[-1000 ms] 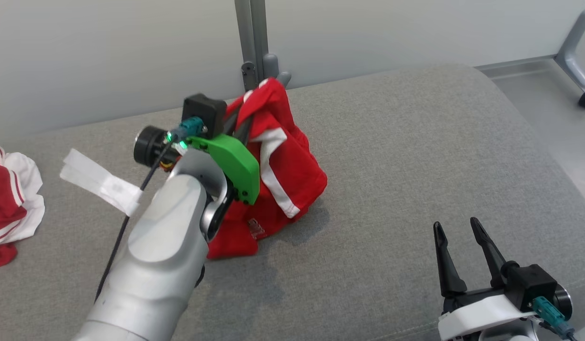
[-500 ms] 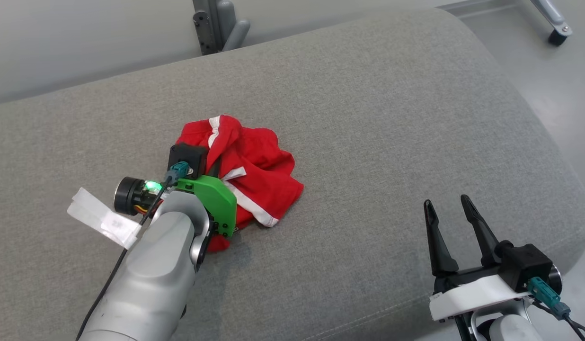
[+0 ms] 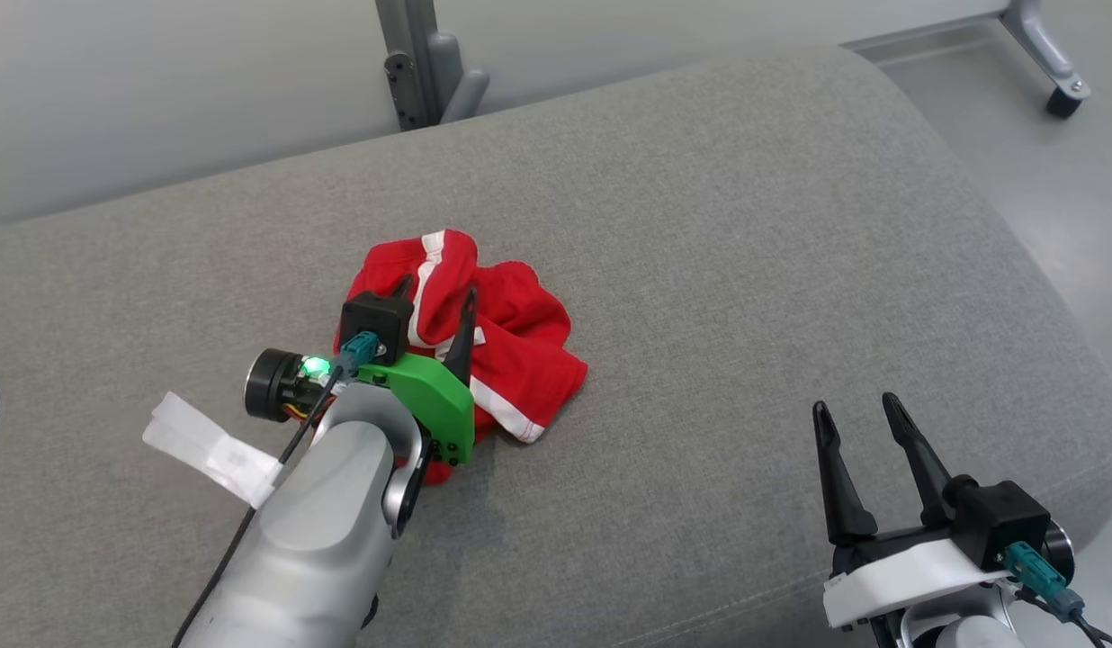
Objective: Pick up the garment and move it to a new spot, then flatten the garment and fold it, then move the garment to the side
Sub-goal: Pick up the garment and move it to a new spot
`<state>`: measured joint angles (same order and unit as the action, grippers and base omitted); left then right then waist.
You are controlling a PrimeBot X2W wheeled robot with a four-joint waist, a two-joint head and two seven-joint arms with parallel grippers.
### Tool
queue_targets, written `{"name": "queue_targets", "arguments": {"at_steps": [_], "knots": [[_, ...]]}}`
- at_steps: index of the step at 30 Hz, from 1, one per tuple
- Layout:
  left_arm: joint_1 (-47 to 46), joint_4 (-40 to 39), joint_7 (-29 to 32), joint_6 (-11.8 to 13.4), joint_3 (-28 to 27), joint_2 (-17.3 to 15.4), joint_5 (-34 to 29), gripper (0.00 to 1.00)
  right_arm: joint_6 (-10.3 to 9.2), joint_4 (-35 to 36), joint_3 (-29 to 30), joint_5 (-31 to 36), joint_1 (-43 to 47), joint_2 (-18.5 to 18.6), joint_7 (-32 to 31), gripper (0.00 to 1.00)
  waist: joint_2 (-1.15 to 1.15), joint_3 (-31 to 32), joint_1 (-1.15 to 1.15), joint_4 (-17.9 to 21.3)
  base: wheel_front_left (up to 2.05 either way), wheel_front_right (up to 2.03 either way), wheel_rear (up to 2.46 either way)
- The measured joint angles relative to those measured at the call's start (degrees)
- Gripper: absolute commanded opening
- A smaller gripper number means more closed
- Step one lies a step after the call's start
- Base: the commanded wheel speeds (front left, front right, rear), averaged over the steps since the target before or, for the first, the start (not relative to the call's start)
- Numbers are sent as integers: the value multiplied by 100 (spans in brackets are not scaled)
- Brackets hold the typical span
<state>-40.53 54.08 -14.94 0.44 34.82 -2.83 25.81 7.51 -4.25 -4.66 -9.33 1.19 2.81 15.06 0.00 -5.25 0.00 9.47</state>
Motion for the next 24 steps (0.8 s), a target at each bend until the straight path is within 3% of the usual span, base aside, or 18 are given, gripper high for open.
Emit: {"name": "queue_targets", "arguments": {"at_steps": [7, 17, 24], "knots": [[621, -801, -11, 219, -341, -1, -58, 100, 0, 13, 142, 93, 141, 1, 0, 100, 0, 329, 0, -239, 0, 0, 0], [2270, -2486, -21, 584, -1382, -146, -460, 100, 0, 92, 281, 242, 226, 1, 0, 100, 0, 647, 0, -607, 0, 0, 0], [3292, -3249, -21, 642, -2003, -153, -734, 100, 0, 101, 301, 249, 293, 1, 0, 100, 0, 740, 0, -711, 0, 0, 0]]}}
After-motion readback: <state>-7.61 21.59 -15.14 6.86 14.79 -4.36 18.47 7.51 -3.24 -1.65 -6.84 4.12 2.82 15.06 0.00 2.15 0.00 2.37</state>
